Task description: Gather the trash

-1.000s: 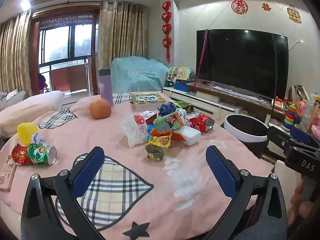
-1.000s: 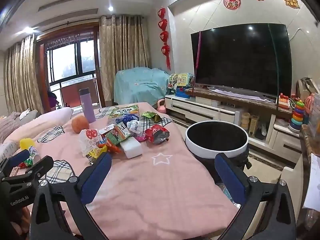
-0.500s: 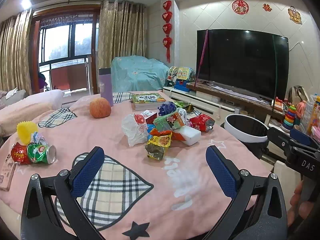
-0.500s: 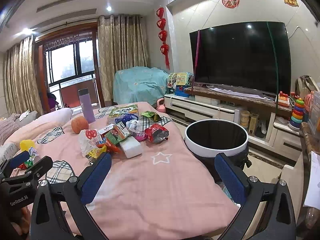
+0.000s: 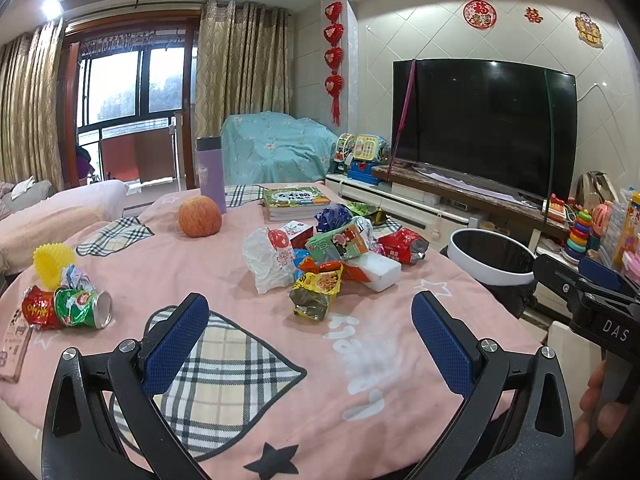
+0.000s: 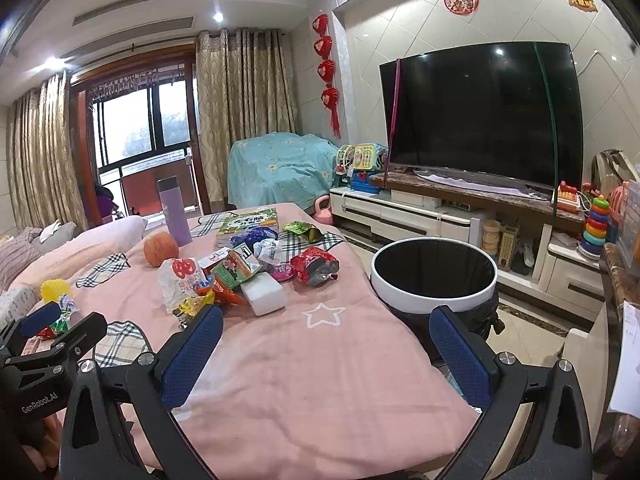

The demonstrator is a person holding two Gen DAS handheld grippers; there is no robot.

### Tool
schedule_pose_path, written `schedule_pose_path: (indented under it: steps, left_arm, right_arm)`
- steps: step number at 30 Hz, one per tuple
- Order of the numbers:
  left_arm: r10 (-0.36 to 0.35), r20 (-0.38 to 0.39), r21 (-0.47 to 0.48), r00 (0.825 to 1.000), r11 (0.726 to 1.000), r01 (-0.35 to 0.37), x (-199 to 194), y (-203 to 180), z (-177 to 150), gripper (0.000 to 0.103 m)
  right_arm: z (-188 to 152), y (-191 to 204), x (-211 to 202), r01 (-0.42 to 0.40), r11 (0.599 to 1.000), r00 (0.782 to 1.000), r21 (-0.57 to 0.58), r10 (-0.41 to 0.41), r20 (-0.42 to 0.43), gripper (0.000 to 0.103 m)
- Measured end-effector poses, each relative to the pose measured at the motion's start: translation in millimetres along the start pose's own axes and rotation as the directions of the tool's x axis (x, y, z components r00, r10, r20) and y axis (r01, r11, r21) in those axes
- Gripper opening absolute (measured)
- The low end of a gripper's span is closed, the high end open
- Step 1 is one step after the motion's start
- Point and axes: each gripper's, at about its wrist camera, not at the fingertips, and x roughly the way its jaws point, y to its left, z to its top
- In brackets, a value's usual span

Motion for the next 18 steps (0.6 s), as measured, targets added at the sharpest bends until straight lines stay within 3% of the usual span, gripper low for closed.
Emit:
schedule_pose_path:
  steps: [18]
  left_arm:
    - [-0.006, -0.001, 0.003, 1.000, 1.000, 0.006, -0.8, -1.6, 0.3, 0.103]
  right_arm:
    - [-1.3, 1.4, 0.8, -0.006, 1.000, 1.000, 0.008, 0.006, -0.004, 0.103]
